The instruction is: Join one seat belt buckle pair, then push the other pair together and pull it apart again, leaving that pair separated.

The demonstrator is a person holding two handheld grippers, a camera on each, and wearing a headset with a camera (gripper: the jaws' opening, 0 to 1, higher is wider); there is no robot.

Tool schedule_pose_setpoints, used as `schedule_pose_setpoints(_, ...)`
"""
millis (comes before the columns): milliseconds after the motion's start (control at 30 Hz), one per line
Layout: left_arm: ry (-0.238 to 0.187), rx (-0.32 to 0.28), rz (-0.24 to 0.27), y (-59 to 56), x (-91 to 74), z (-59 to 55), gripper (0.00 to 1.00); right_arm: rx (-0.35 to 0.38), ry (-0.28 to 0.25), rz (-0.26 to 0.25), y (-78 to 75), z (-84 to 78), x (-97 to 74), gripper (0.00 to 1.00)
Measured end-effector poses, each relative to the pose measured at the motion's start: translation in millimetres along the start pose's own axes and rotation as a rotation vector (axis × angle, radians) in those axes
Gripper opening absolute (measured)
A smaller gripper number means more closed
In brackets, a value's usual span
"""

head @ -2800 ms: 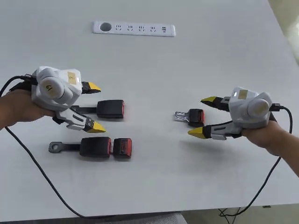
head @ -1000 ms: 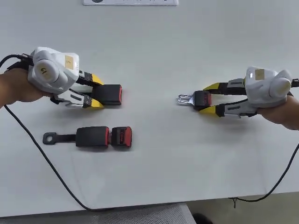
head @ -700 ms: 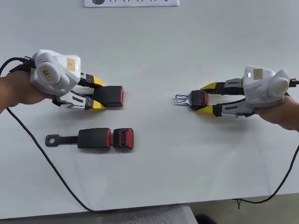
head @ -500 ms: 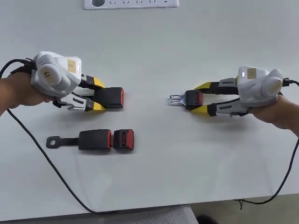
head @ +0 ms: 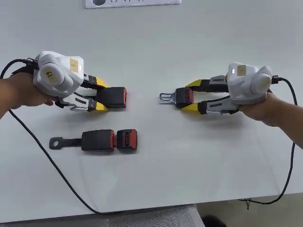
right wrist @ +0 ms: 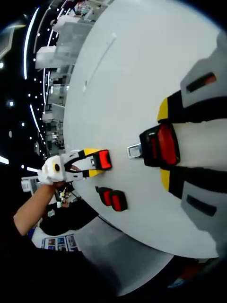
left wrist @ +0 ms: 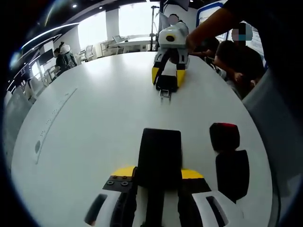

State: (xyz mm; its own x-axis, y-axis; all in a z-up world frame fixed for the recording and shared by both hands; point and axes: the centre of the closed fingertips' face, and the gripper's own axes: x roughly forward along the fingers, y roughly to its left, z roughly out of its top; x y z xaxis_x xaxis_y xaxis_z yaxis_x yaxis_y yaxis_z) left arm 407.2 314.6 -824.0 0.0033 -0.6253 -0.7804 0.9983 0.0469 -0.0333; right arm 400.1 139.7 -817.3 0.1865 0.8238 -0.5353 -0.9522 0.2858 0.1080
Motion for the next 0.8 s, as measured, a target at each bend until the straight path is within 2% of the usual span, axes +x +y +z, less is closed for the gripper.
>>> schedule_pose_setpoints(300, 0.003, -0.003, 0.0, 1.4, 0.1, -0.3, 0.34, 0.008, -0.025, -0.004, 2.9, 11.7, 18.1, 0.35)
schedule_pose_setpoints(800, 0.012, -0.002, 0.0, 2.0, 0.7, -0.3, 0.34, -0.002, -0.056, -0.004, 10.1, 33.9, 58.8, 0.35)
